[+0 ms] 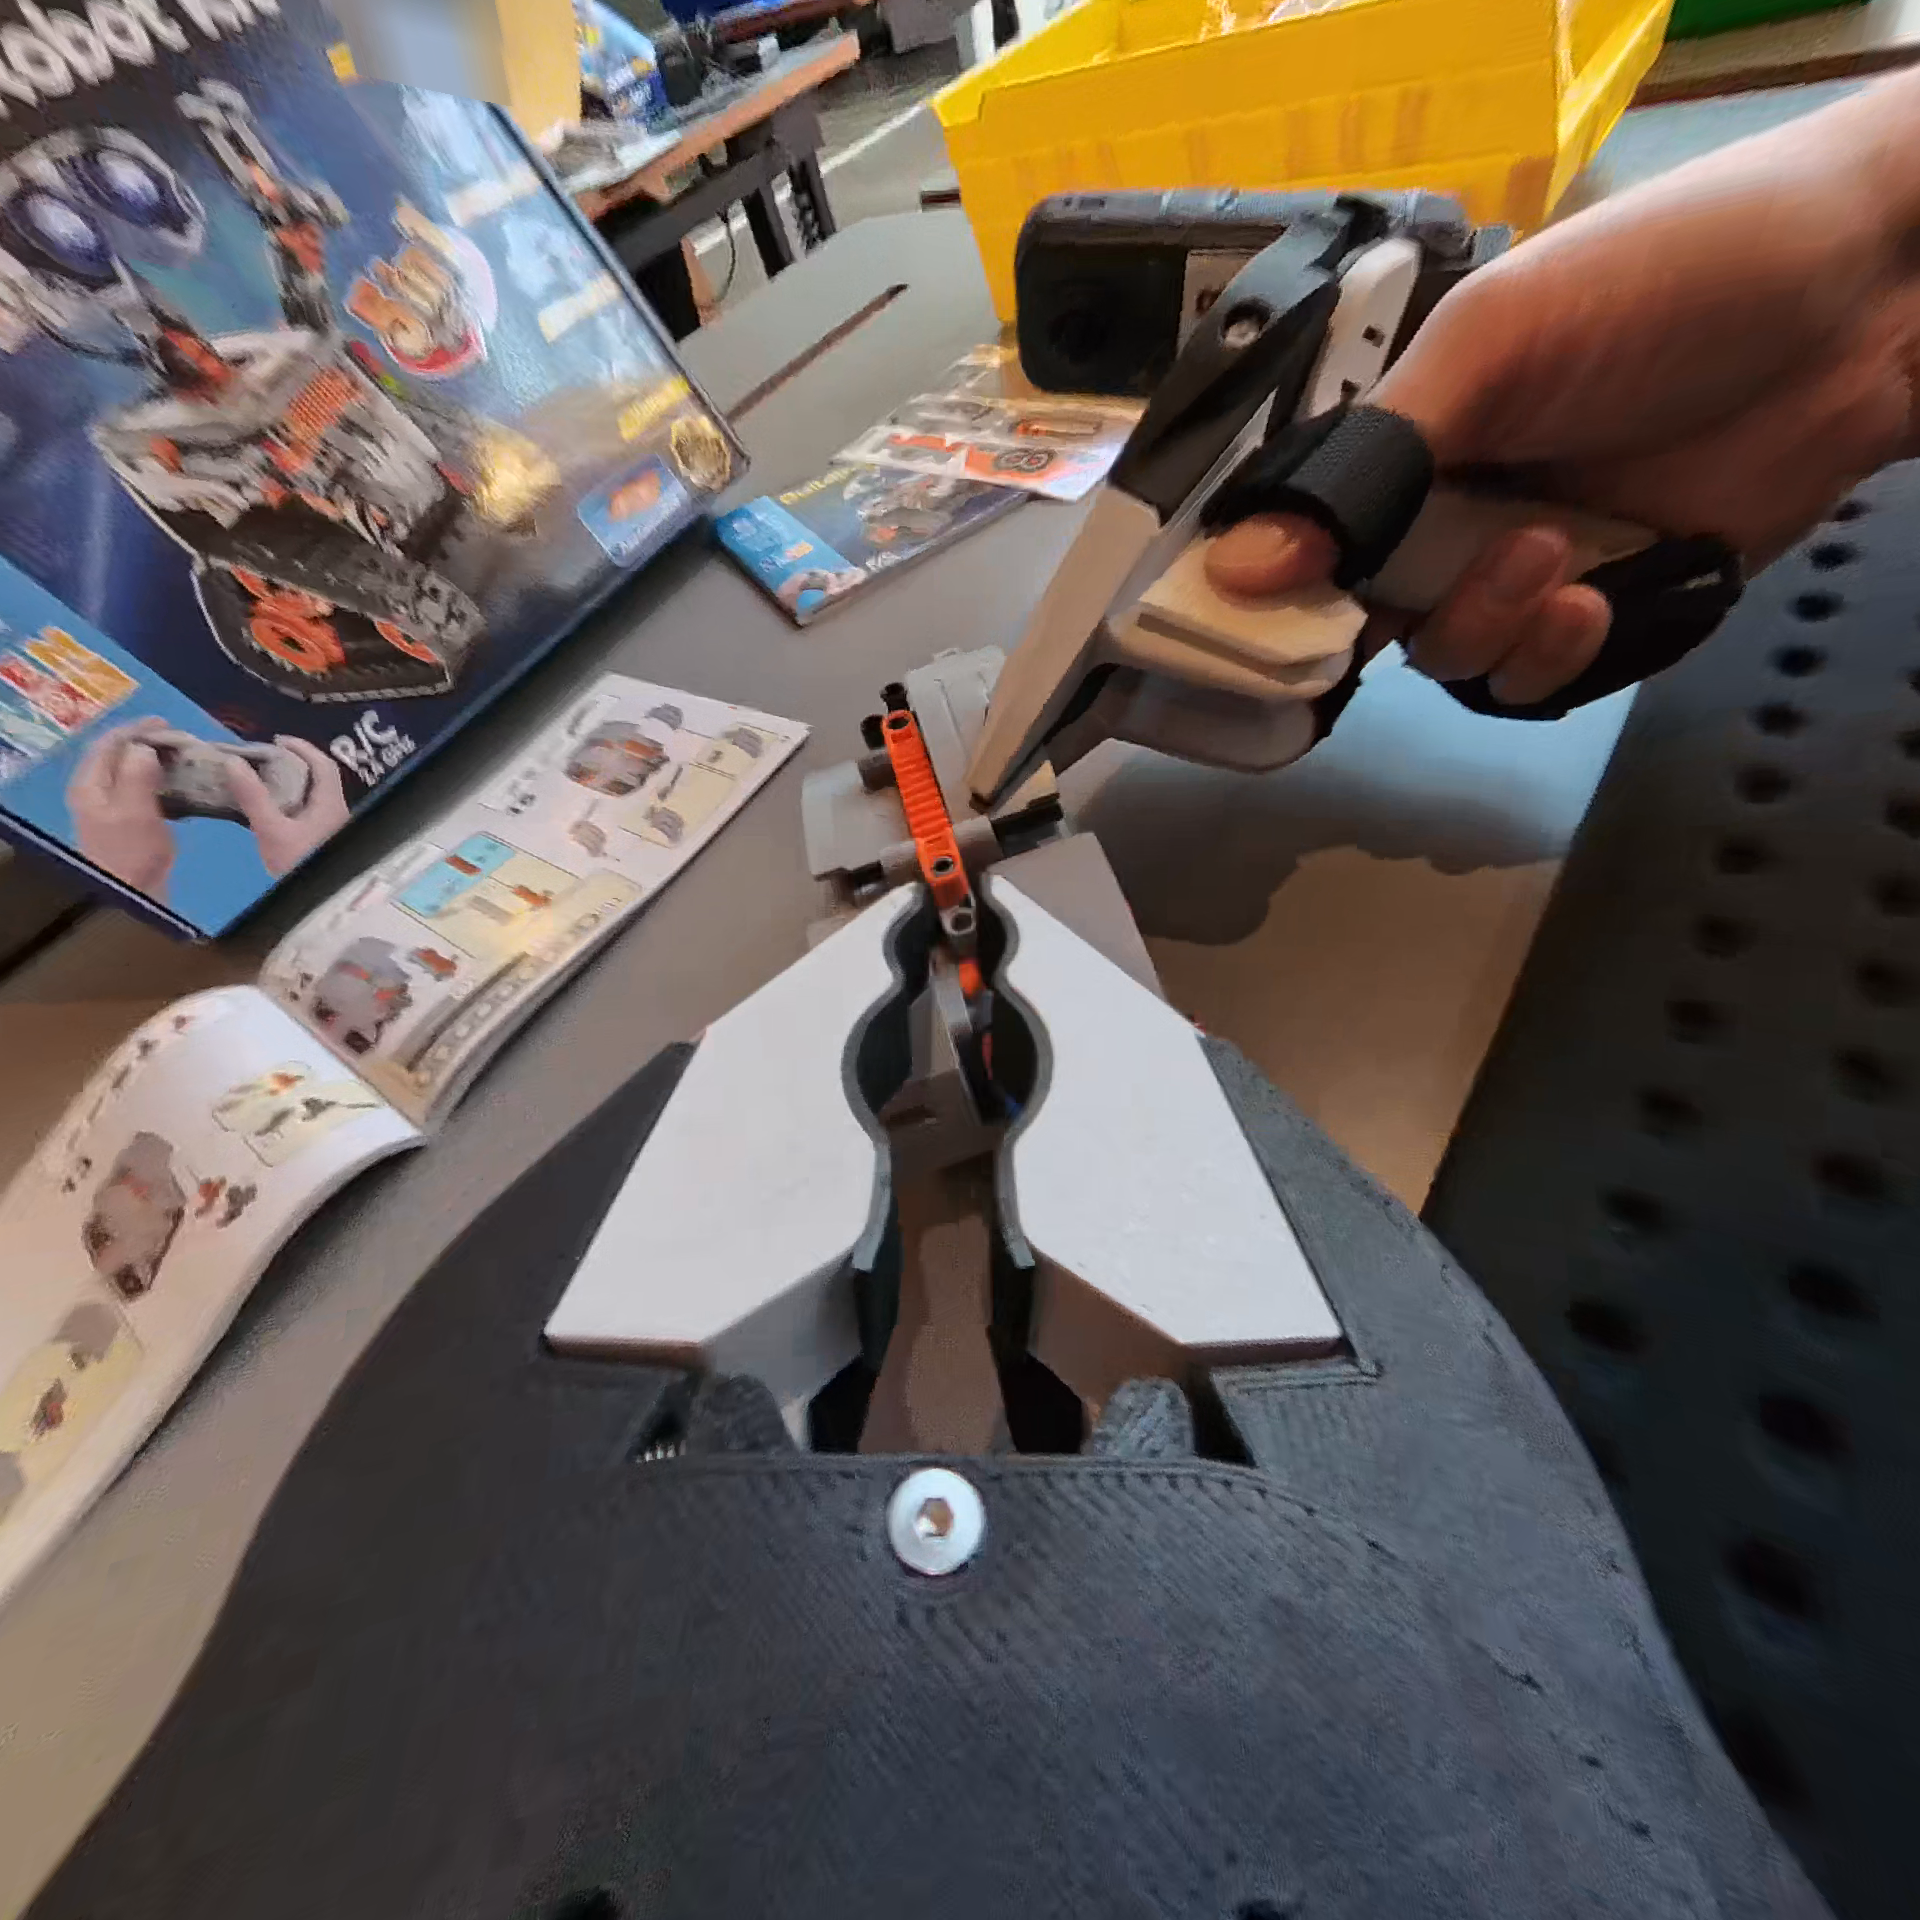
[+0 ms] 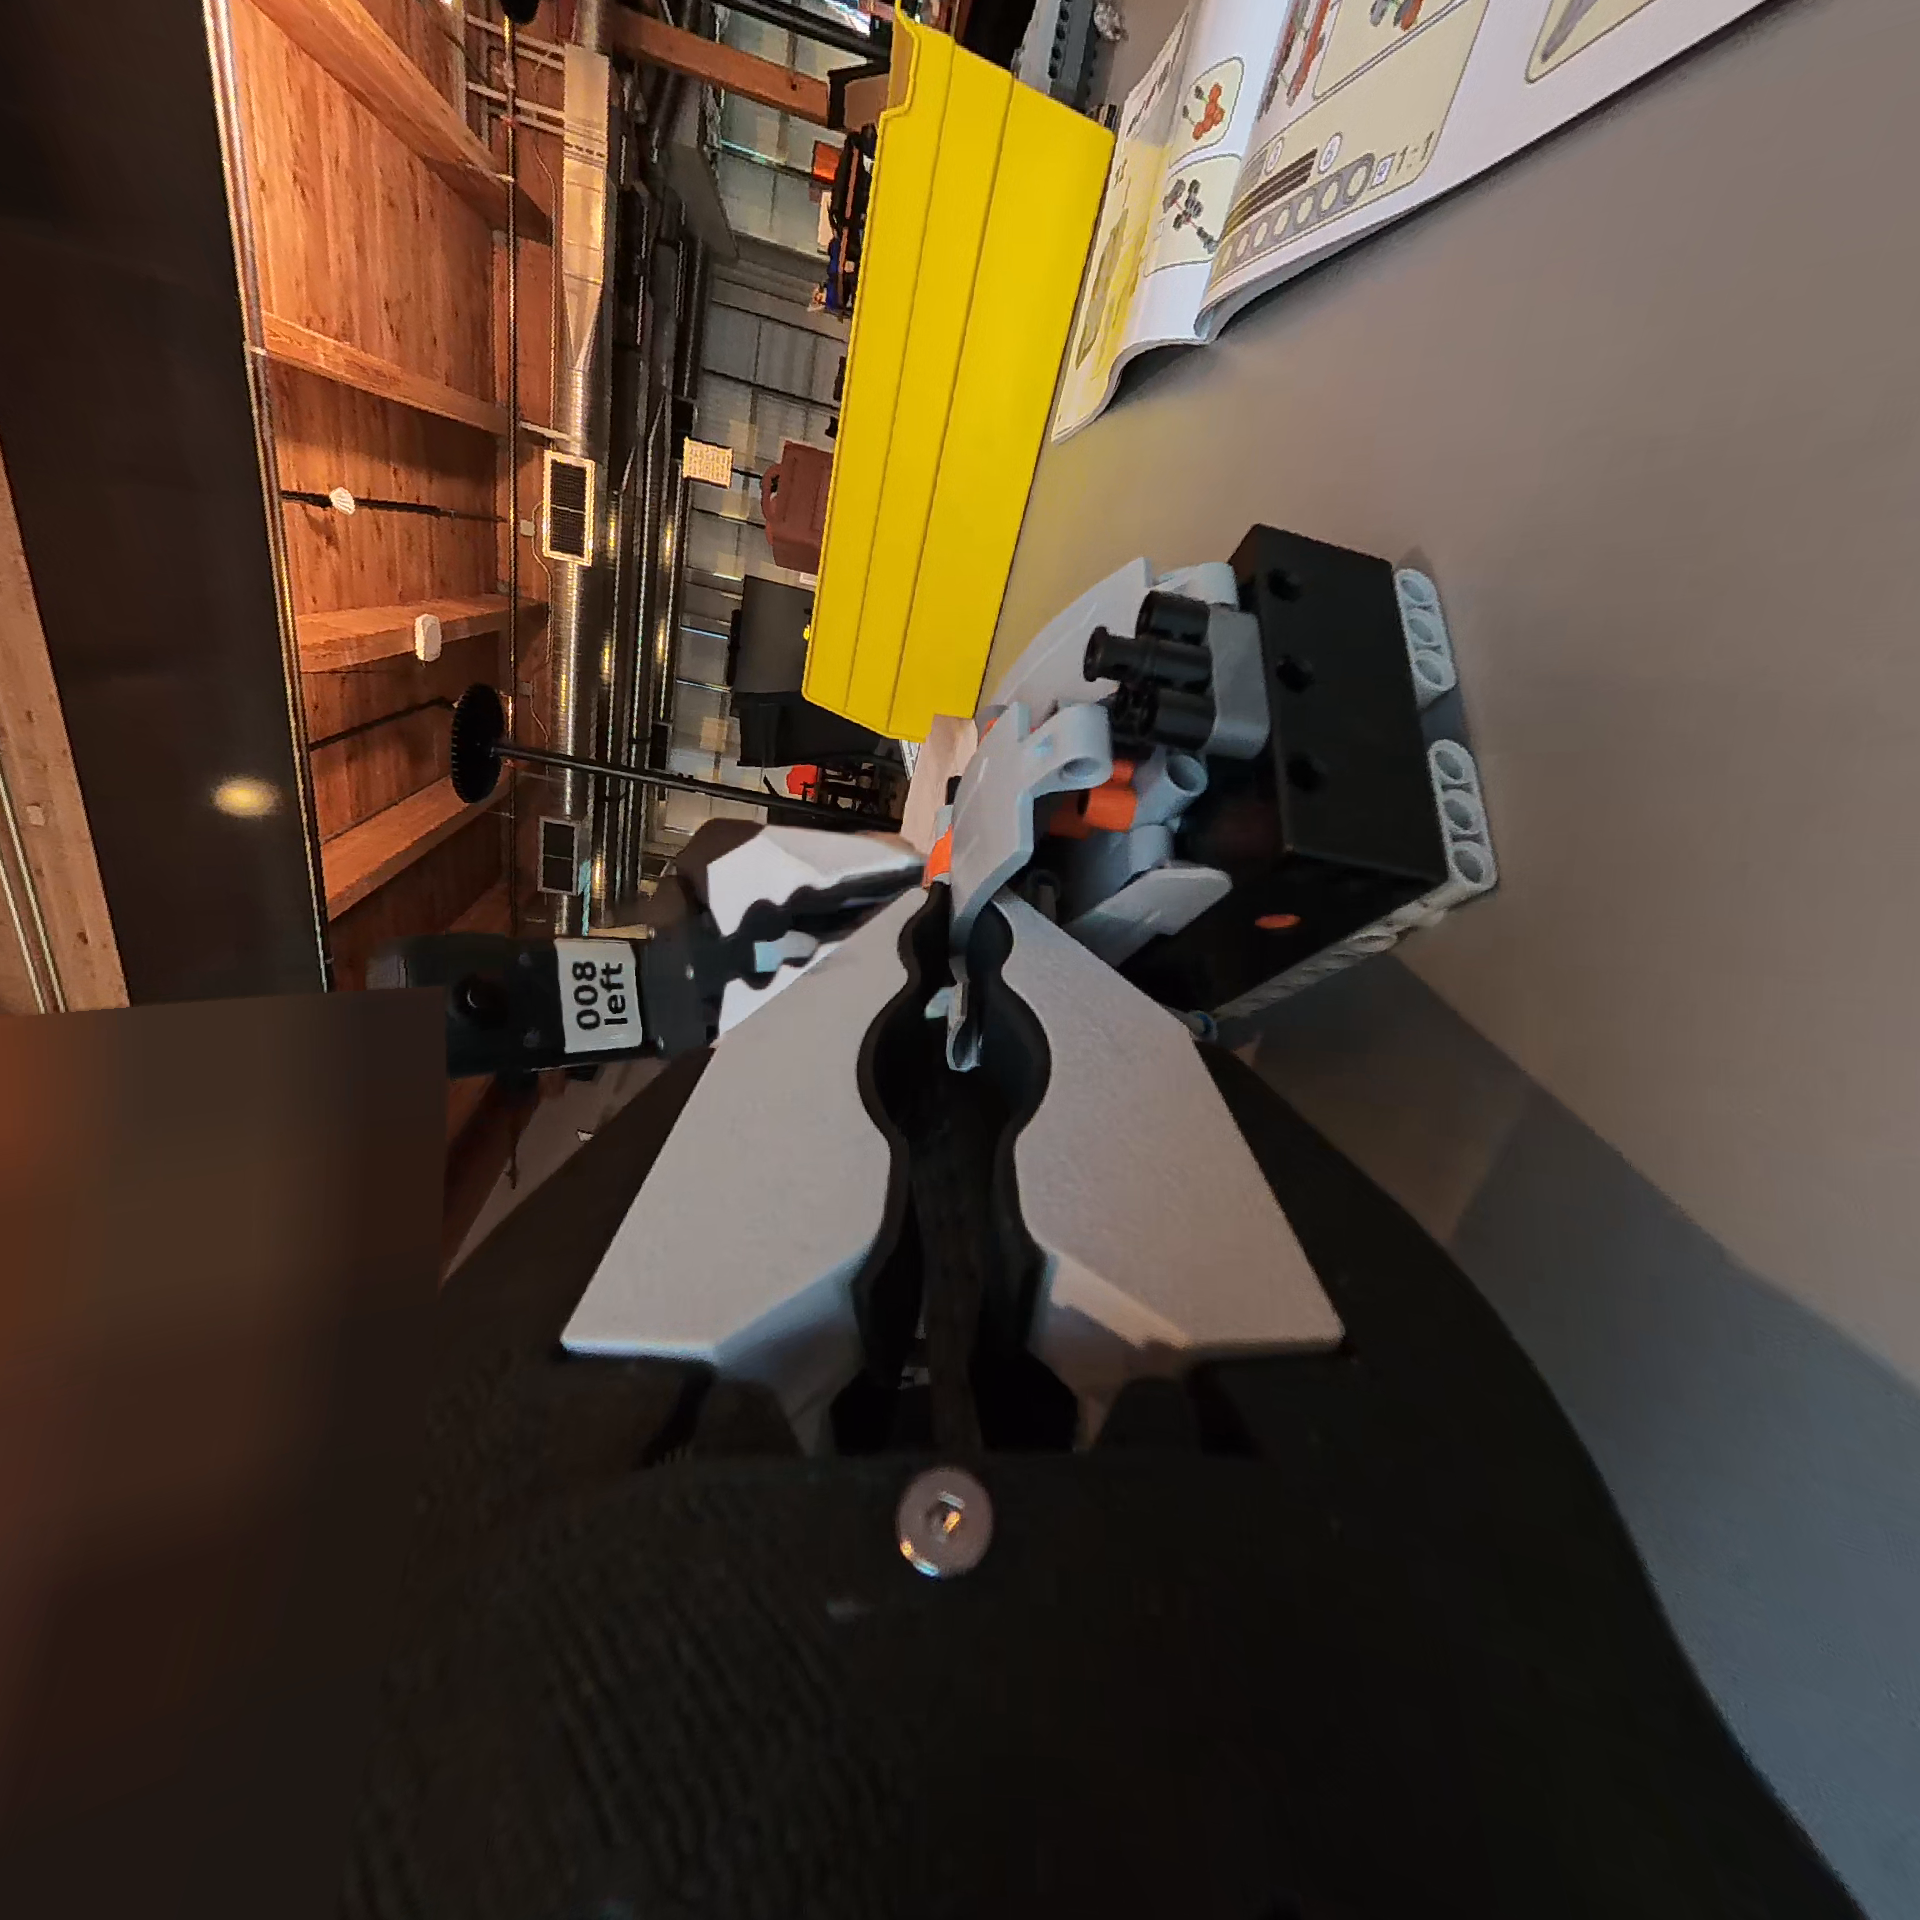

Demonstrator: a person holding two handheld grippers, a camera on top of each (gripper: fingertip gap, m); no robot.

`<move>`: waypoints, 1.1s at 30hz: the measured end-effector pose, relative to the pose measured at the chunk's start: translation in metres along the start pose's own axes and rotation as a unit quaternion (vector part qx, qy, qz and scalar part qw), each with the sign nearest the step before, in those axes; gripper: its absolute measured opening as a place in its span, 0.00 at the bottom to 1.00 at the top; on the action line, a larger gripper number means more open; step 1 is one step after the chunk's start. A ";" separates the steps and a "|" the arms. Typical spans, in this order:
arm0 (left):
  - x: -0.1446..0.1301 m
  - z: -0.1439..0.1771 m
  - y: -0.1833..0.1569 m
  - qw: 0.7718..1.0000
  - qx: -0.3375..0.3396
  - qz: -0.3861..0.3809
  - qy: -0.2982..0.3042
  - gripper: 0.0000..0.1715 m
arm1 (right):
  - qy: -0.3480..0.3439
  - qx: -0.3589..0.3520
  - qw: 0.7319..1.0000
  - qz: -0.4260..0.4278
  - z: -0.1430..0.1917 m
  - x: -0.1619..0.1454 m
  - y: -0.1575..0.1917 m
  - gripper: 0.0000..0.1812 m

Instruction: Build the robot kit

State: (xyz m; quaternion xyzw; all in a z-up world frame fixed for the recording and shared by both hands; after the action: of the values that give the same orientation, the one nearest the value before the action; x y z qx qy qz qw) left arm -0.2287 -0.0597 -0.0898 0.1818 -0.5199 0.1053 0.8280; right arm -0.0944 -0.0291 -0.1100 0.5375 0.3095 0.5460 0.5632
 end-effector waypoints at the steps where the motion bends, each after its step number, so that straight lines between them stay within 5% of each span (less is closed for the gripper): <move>1: -0.002 -0.003 0.001 1.000 0.010 -0.004 0.013 0.06 | 0.001 0.001 1.000 0.000 0.000 0.000 0.000 0.00; 25: 0.004 -0.012 0.005 0.999 0.037 -0.011 0.027 0.03 | -0.020 -0.010 1.000 0.021 -0.004 0.001 0.001 0.01; 33: 0.005 -0.013 0.000 0.993 0.077 -0.065 0.056 0.03 | -0.015 -0.001 1.000 0.009 -0.004 0.002 0.000 0.01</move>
State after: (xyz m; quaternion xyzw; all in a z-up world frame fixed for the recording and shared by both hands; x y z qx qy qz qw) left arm -0.2155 -0.0543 -0.0907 0.2724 -0.4502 0.1013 0.8443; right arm -0.0975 -0.0263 -0.1108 0.5478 0.2956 0.5428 0.5638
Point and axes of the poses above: each gripper's, where its closed fingertips meet, z back along the fingers, x out of its top, y = z × x across the jaws, the point moved 7 cm from there along z, back along the fingers, and after that the axes turned 8 degrees about -x, right-handed, at the moved point
